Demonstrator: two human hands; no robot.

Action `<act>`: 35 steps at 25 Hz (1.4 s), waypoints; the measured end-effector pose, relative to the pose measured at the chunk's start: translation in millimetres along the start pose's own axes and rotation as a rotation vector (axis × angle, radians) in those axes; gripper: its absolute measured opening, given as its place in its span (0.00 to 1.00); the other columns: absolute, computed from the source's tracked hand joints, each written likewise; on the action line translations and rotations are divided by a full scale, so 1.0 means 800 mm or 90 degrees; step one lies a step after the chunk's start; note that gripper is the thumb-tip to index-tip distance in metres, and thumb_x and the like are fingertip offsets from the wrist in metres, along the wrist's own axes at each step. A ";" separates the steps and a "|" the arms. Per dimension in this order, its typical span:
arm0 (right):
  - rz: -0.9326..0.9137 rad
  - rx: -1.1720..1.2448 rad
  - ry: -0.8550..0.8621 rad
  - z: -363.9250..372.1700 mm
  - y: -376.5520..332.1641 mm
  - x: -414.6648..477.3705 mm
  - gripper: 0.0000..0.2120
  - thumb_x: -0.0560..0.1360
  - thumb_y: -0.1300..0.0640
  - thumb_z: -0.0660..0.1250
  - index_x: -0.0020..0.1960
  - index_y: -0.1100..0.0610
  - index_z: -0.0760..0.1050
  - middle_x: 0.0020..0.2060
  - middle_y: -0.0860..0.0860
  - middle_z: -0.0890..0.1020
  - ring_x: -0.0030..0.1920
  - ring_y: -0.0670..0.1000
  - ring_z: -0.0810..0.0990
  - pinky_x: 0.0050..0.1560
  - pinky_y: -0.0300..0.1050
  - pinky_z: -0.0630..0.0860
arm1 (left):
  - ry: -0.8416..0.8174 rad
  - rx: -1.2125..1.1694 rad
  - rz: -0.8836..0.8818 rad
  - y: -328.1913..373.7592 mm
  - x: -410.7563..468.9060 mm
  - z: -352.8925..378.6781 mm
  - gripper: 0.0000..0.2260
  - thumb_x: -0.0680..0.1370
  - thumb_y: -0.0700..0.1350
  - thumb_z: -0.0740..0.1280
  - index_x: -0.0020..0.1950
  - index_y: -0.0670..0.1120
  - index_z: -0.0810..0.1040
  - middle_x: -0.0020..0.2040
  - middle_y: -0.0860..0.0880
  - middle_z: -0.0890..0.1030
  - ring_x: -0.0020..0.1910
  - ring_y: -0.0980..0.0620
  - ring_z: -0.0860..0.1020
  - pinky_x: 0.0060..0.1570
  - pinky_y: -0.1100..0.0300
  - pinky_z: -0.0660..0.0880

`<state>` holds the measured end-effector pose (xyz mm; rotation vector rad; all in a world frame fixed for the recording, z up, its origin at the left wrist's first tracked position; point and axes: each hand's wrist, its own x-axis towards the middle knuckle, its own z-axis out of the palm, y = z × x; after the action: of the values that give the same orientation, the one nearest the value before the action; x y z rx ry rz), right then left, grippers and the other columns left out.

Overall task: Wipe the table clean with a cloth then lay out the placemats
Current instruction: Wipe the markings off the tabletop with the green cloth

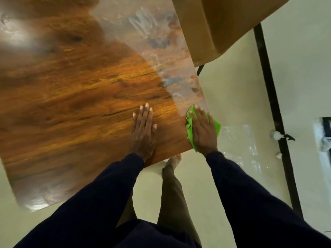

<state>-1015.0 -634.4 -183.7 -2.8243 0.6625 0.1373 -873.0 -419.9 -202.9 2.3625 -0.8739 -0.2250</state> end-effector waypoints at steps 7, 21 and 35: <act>-0.069 -0.024 0.064 0.007 -0.045 0.121 0.27 0.87 0.50 0.51 0.84 0.56 0.60 0.84 0.58 0.59 0.84 0.60 0.55 0.82 0.66 0.52 | 0.007 0.124 -0.099 0.021 0.010 0.031 0.25 0.89 0.47 0.50 0.86 0.40 0.56 0.87 0.42 0.55 0.87 0.46 0.51 0.85 0.45 0.47; -0.285 -0.022 -0.013 -0.013 0.061 0.122 0.28 0.88 0.46 0.57 0.84 0.55 0.61 0.84 0.56 0.60 0.84 0.59 0.56 0.83 0.65 0.51 | 0.029 0.166 -0.104 0.024 0.016 0.036 0.26 0.88 0.46 0.51 0.86 0.39 0.55 0.86 0.41 0.56 0.86 0.44 0.52 0.84 0.41 0.51; -0.511 -0.042 -0.064 -0.022 0.060 0.164 0.28 0.87 0.44 0.56 0.84 0.54 0.61 0.84 0.55 0.59 0.85 0.57 0.54 0.82 0.66 0.55 | 0.115 0.084 -0.177 0.034 0.026 0.025 0.26 0.88 0.45 0.54 0.85 0.38 0.58 0.86 0.41 0.57 0.86 0.44 0.53 0.84 0.40 0.52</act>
<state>-919.1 -736.6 -195.5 -2.8766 -0.5188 0.1505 -878.5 -459.3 -202.2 2.5765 -0.4877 -0.0650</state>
